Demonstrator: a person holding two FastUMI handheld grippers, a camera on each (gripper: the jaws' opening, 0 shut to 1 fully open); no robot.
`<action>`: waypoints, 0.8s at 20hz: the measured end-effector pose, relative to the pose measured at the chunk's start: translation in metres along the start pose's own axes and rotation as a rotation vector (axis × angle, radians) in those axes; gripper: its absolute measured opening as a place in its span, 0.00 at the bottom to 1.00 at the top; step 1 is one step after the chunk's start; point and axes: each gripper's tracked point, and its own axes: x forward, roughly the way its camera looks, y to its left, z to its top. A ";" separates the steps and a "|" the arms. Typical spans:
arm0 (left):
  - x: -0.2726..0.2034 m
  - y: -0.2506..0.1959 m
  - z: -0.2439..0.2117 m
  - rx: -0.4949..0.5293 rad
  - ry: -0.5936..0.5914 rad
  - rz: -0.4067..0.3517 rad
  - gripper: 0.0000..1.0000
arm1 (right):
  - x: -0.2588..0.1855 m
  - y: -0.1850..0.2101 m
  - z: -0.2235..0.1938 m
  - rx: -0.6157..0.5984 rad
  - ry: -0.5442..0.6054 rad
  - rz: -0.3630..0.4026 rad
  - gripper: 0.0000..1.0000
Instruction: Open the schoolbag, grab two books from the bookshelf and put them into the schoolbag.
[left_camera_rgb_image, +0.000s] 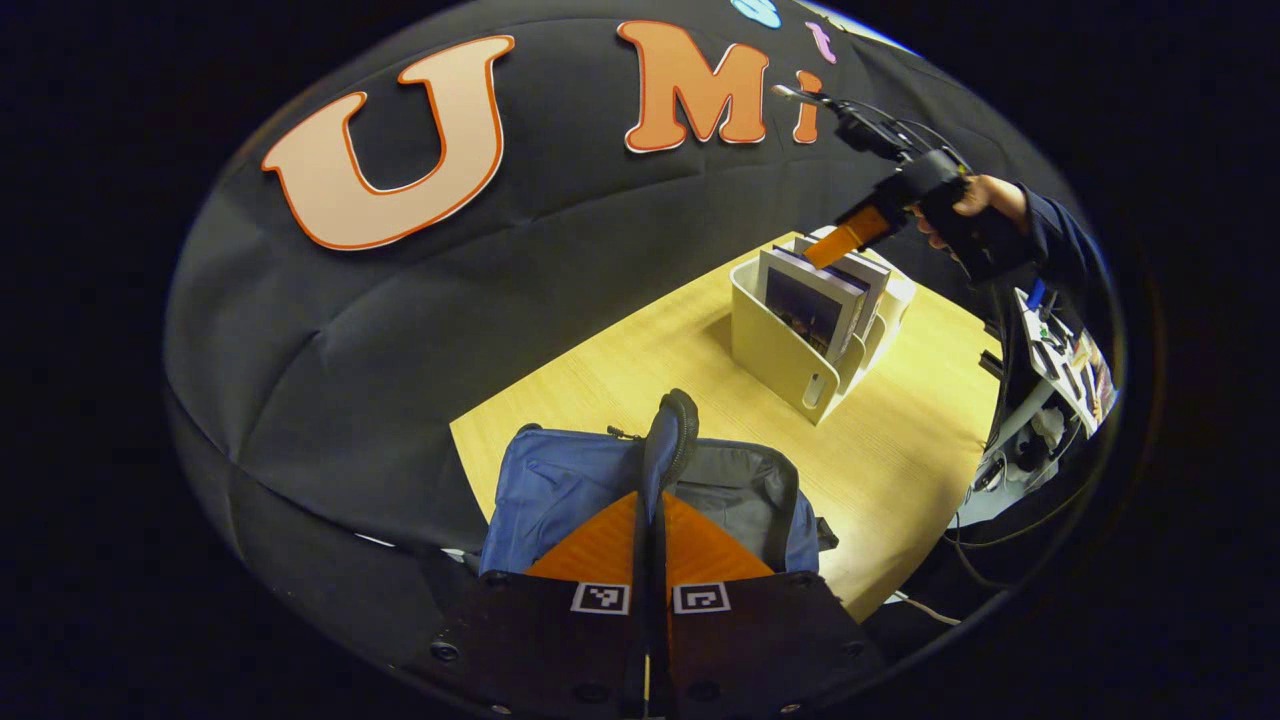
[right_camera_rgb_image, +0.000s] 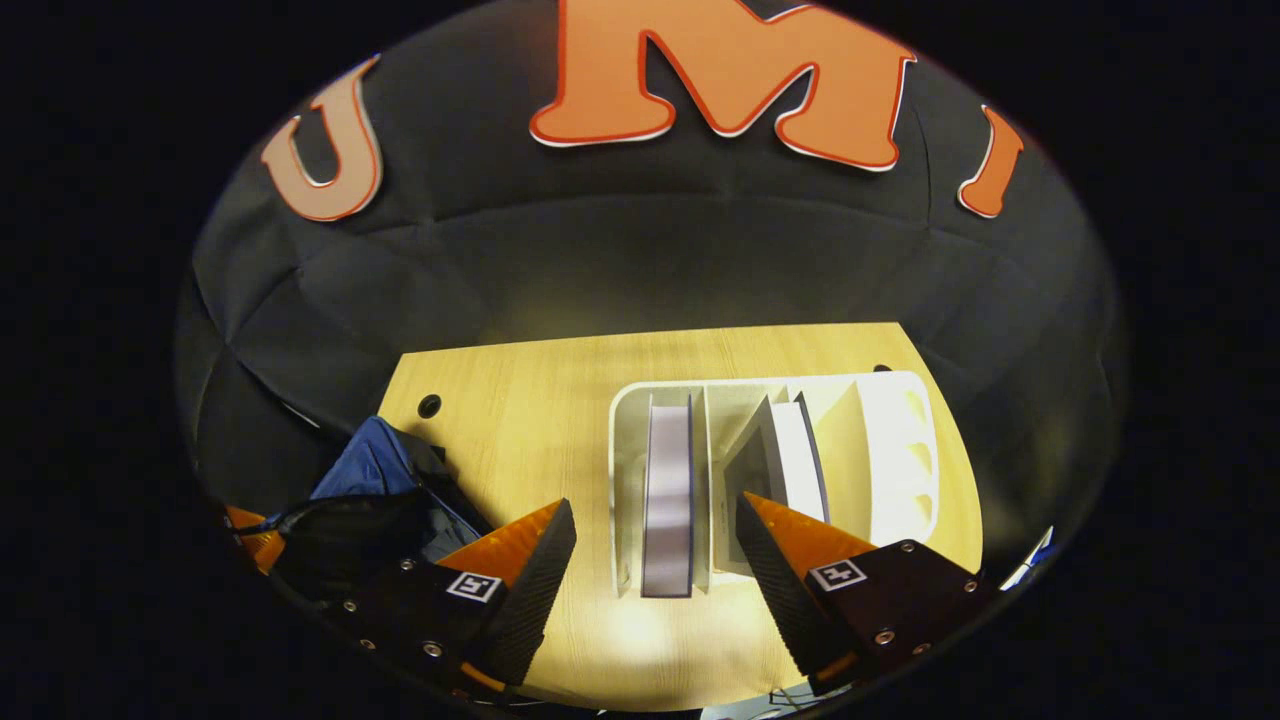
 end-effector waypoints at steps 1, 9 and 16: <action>0.000 0.002 -0.002 -0.008 -0.002 -0.010 0.02 | 0.006 -0.004 0.002 0.000 0.025 -0.021 0.95; 0.012 0.011 -0.013 -0.031 -0.012 -0.051 0.02 | 0.044 -0.003 -0.017 -0.057 0.253 -0.067 0.75; 0.012 0.016 -0.022 -0.049 -0.010 -0.052 0.02 | 0.057 0.000 -0.034 -0.047 0.402 -0.117 0.37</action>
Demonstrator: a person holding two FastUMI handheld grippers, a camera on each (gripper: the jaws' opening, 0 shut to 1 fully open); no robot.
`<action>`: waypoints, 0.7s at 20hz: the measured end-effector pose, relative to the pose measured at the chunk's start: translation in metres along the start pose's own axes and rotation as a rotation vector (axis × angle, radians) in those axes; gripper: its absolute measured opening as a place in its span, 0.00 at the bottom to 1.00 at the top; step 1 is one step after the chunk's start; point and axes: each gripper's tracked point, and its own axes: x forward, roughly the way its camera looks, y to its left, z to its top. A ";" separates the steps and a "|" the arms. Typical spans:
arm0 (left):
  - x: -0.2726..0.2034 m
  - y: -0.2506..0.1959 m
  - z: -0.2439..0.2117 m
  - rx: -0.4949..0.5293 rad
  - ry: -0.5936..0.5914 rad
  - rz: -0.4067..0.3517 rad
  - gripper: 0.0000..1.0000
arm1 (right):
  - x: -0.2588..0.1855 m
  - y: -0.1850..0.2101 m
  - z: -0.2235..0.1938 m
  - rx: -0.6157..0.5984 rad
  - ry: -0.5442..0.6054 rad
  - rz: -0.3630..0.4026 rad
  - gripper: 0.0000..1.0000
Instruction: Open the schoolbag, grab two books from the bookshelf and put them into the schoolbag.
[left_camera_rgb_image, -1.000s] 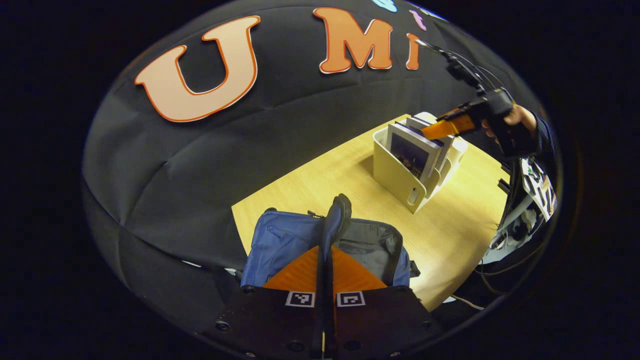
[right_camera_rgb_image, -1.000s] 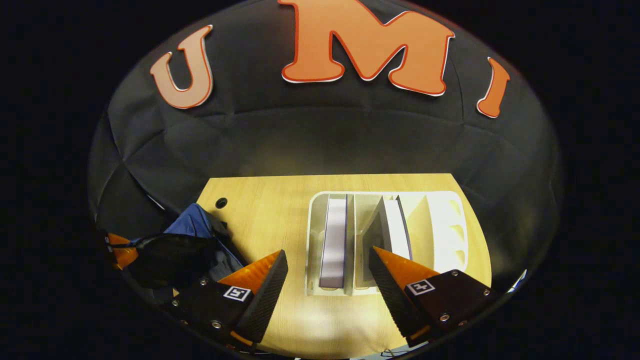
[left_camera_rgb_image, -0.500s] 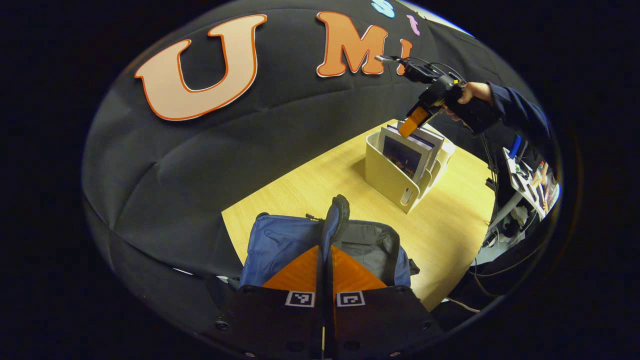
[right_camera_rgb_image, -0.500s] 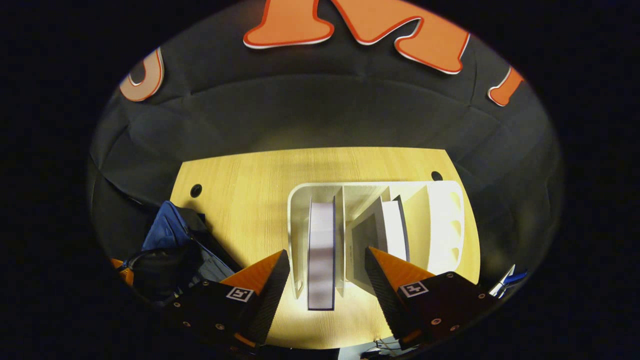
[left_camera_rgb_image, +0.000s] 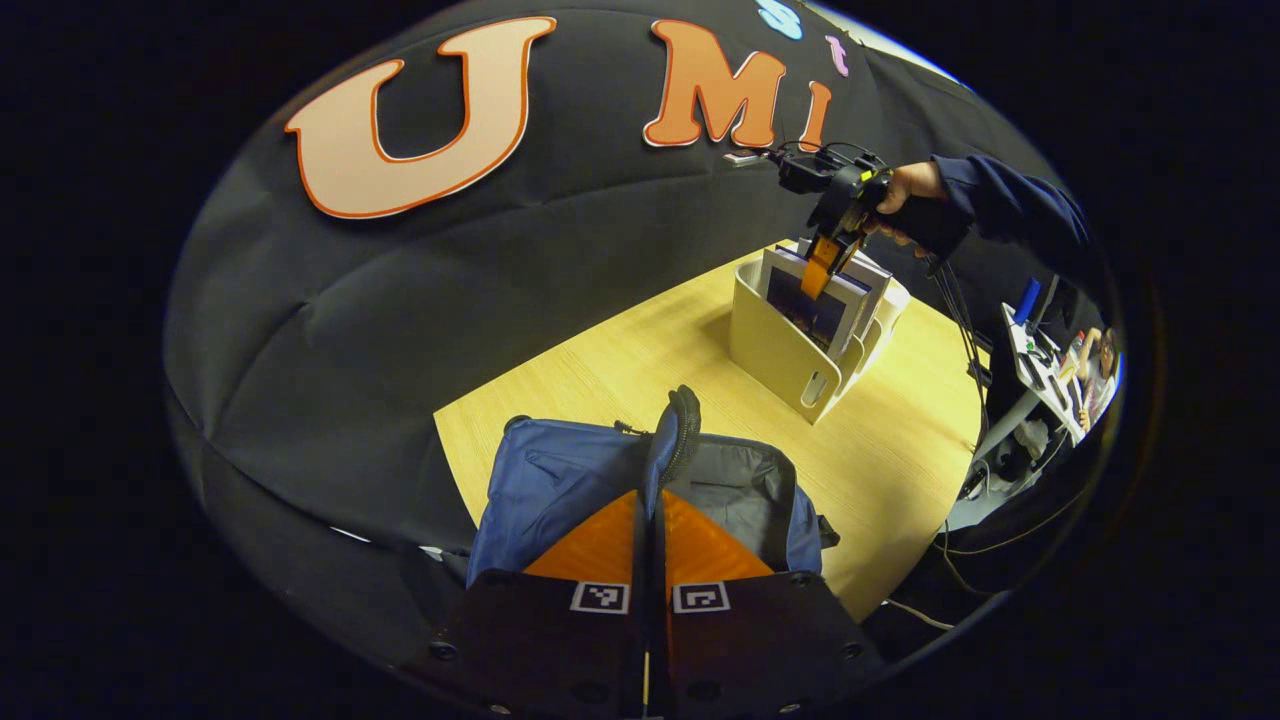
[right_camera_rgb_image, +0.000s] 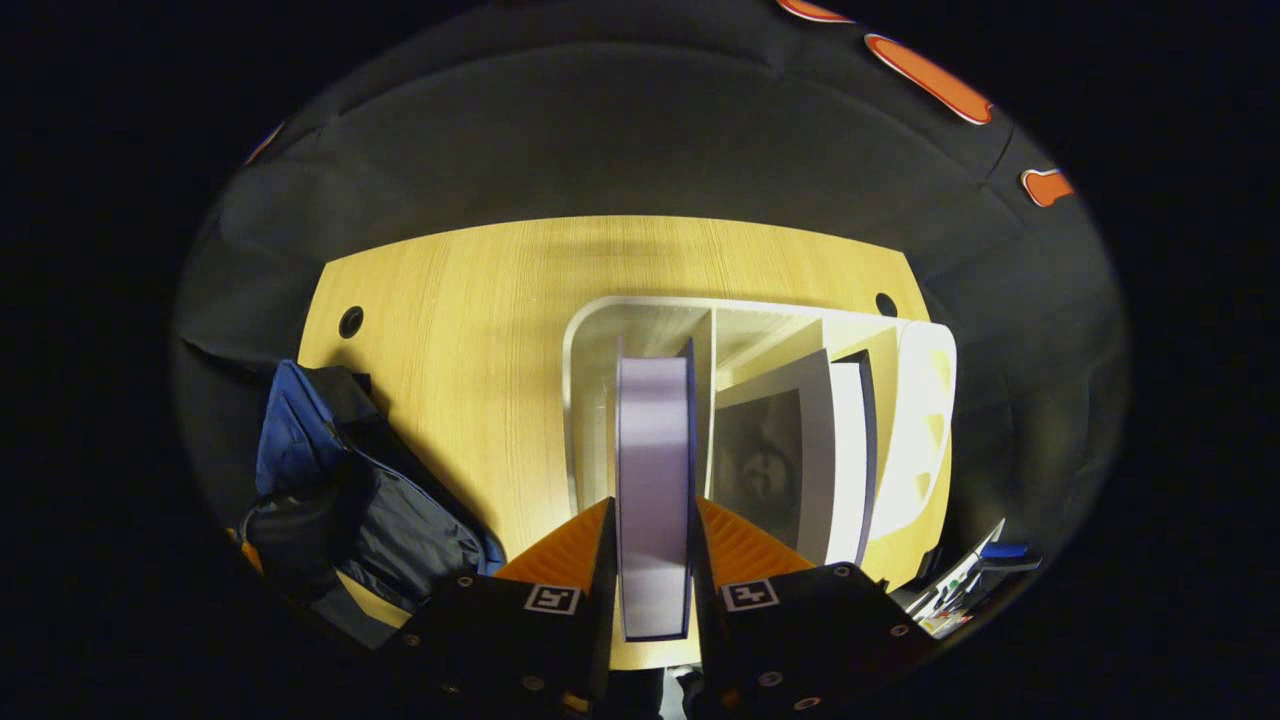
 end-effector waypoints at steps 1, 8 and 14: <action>0.000 0.000 0.000 0.000 -0.001 0.000 0.02 | -0.003 0.000 -0.001 0.009 0.015 0.005 0.35; 0.005 -0.005 -0.003 0.000 0.003 -0.012 0.02 | -0.064 -0.012 0.001 0.038 -0.035 0.063 0.29; 0.004 -0.009 -0.001 0.001 0.004 -0.019 0.02 | -0.146 -0.045 0.001 0.059 -0.136 0.084 0.28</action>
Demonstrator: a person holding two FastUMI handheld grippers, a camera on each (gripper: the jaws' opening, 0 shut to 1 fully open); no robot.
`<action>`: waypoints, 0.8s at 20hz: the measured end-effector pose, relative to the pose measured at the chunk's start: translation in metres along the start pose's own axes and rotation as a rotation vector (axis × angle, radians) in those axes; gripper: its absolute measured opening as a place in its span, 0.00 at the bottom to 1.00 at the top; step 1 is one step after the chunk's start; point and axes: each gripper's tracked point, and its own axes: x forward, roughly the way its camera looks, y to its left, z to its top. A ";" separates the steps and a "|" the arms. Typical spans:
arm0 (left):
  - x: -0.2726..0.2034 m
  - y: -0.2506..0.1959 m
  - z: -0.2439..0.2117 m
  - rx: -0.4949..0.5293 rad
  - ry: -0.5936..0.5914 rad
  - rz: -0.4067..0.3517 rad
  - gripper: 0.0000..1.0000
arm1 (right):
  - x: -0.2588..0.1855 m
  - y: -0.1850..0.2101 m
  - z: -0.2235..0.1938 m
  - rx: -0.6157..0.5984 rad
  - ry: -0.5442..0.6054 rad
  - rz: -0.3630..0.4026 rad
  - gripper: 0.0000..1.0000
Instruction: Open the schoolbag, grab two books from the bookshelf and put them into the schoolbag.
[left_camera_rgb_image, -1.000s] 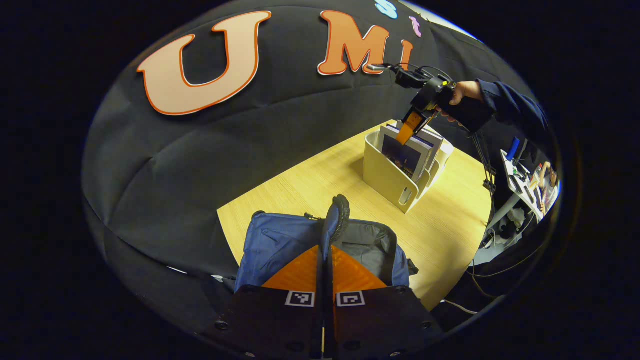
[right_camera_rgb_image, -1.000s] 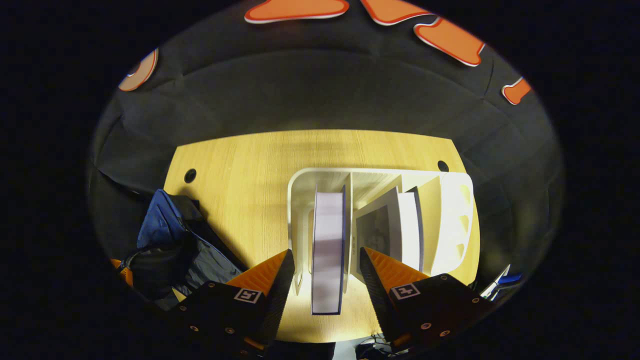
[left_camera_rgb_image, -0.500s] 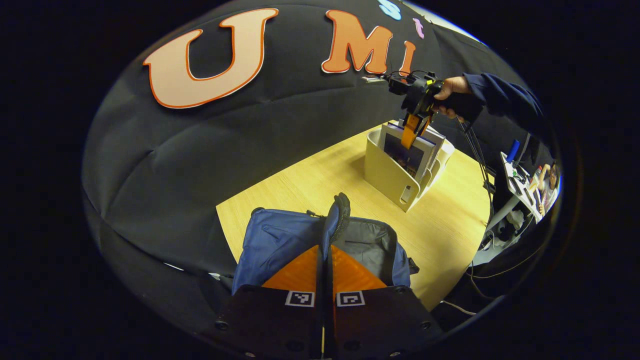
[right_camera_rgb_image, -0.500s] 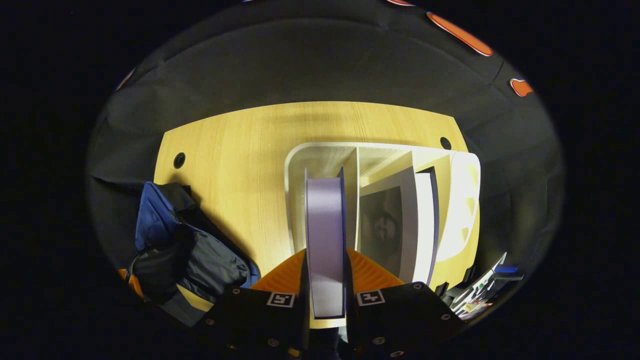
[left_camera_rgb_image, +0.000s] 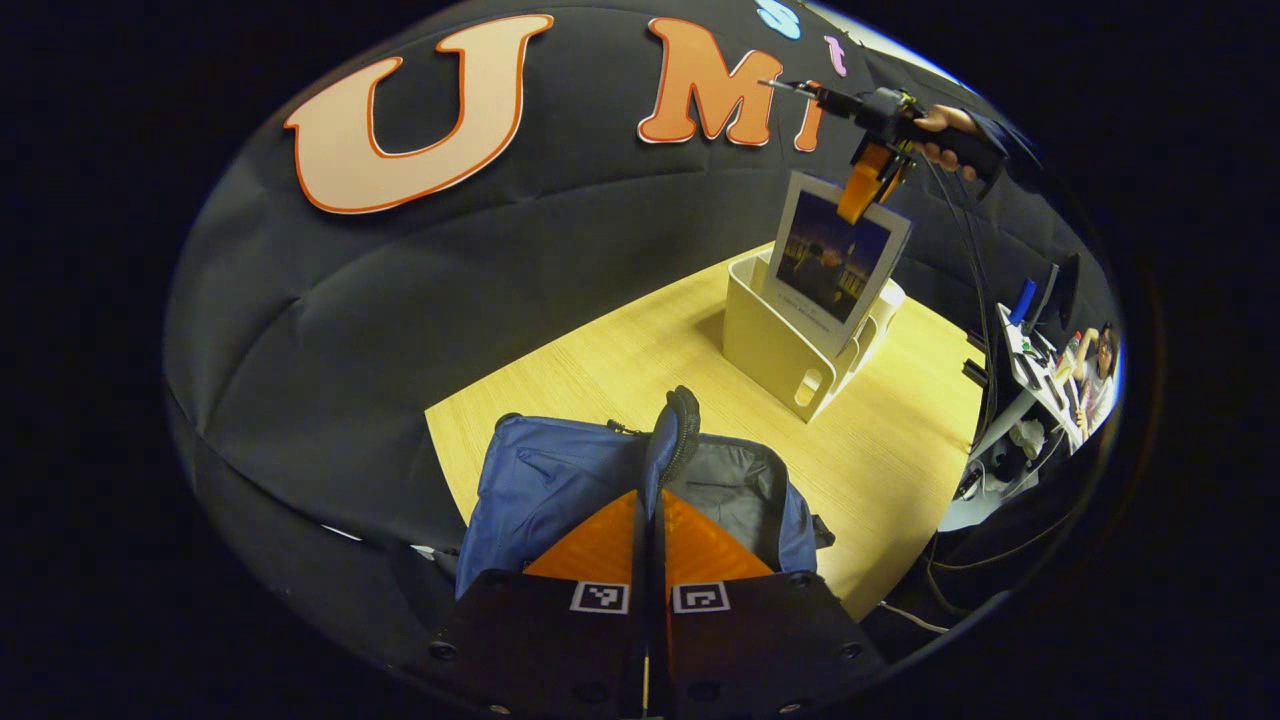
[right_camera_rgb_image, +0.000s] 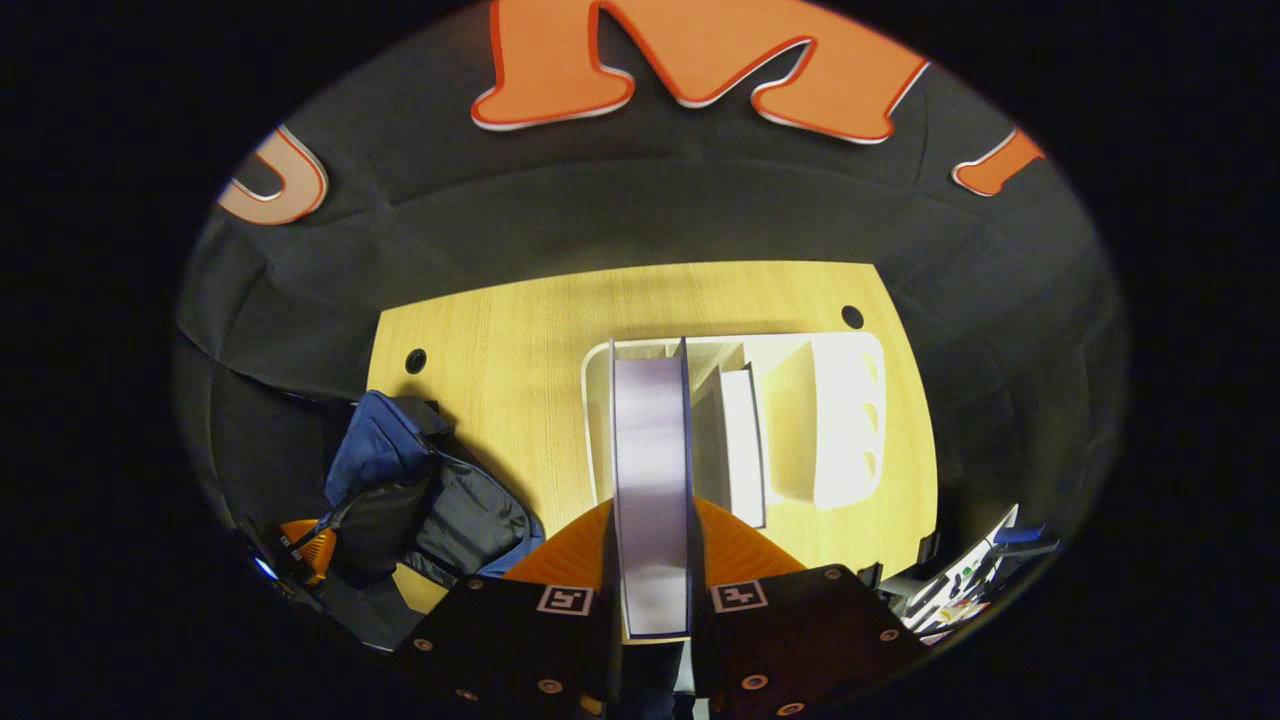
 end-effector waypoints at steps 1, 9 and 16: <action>0.000 0.000 -0.001 0.000 0.001 0.000 0.02 | -0.013 -0.004 0.000 0.000 -0.015 0.005 0.28; 0.001 -0.007 0.002 0.003 0.016 0.008 0.02 | -0.059 0.006 -0.042 0.073 -0.105 0.166 0.28; 0.004 -0.013 0.001 -0.032 0.032 0.006 0.02 | -0.028 0.039 -0.109 0.223 -0.060 0.418 0.26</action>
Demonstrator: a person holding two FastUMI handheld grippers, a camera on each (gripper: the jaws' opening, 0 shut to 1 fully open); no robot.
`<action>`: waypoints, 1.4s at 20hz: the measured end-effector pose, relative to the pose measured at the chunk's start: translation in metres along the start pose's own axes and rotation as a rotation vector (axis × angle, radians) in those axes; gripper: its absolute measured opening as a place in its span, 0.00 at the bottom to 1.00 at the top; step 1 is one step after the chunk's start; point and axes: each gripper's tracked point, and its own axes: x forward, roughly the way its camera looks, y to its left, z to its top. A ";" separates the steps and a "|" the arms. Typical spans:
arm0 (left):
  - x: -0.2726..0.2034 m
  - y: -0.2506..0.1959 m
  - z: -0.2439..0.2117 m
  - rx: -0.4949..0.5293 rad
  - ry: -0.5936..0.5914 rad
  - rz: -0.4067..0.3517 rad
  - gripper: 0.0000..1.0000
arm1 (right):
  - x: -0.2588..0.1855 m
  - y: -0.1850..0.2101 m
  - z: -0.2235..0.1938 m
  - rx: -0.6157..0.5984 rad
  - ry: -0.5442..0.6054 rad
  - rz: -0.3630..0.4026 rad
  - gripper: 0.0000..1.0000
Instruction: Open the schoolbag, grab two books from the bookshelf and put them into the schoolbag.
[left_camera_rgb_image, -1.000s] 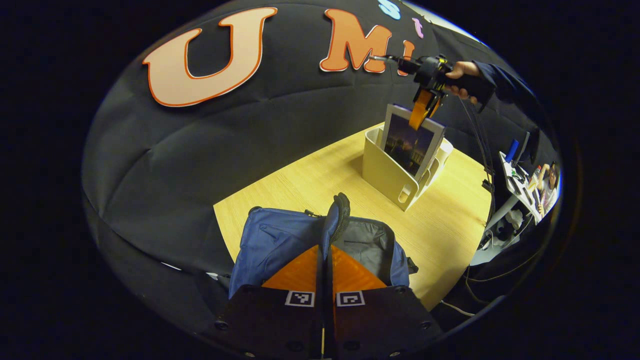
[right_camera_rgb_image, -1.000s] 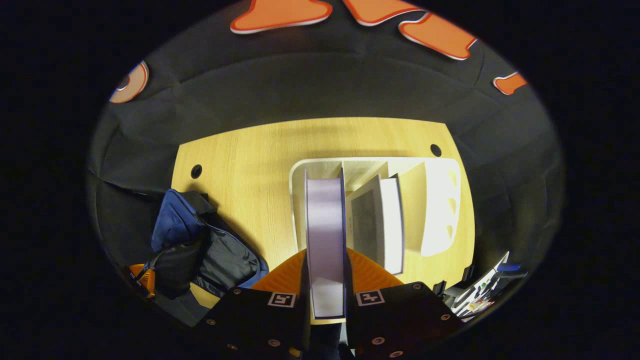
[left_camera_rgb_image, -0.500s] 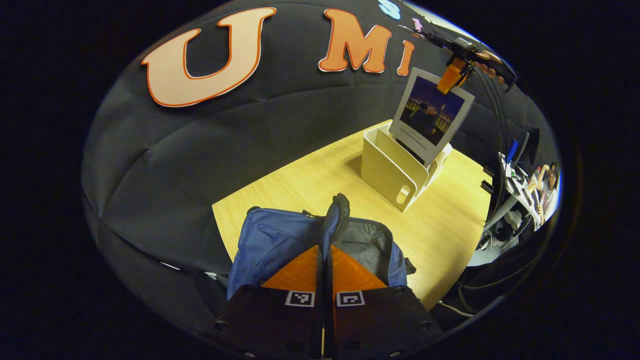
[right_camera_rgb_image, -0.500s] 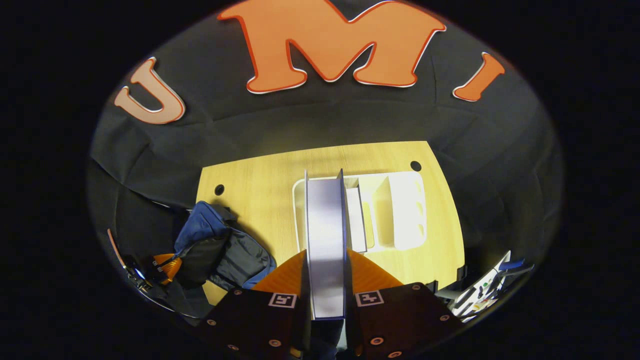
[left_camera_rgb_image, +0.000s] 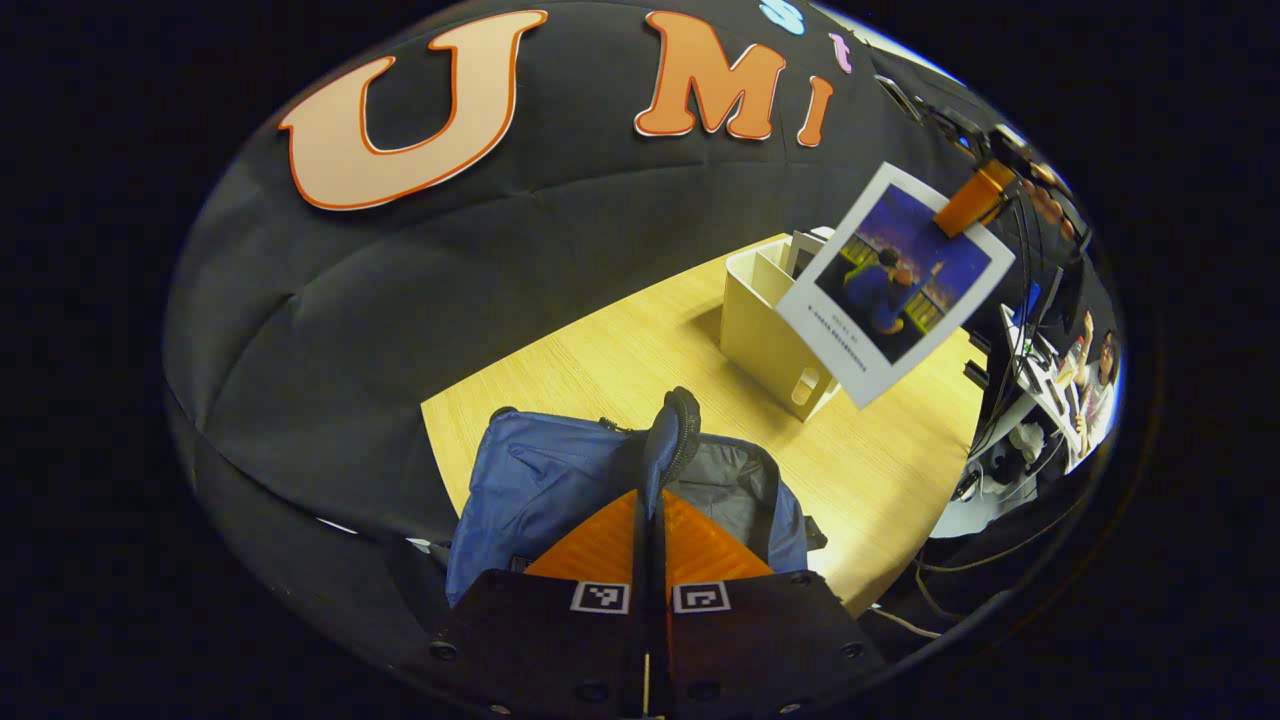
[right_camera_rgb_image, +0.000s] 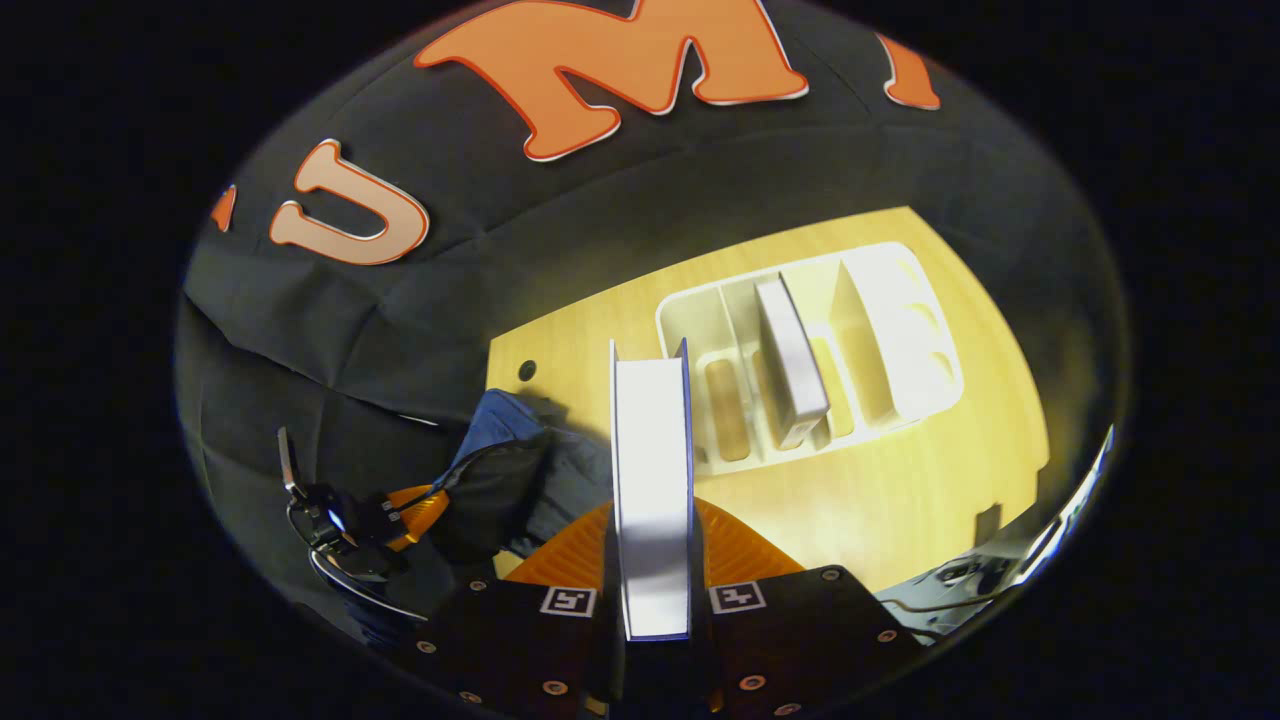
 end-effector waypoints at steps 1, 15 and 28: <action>0.002 -0.001 0.000 -0.008 0.004 0.000 0.02 | 0.004 0.002 -0.009 0.023 0.003 0.040 0.26; -0.008 0.014 0.022 -0.034 0.047 0.022 0.02 | 0.141 0.049 -0.139 0.355 0.033 0.390 0.25; -0.018 -0.001 0.037 0.034 0.074 -0.003 0.01 | 0.251 0.132 -0.148 0.390 -0.002 0.488 0.24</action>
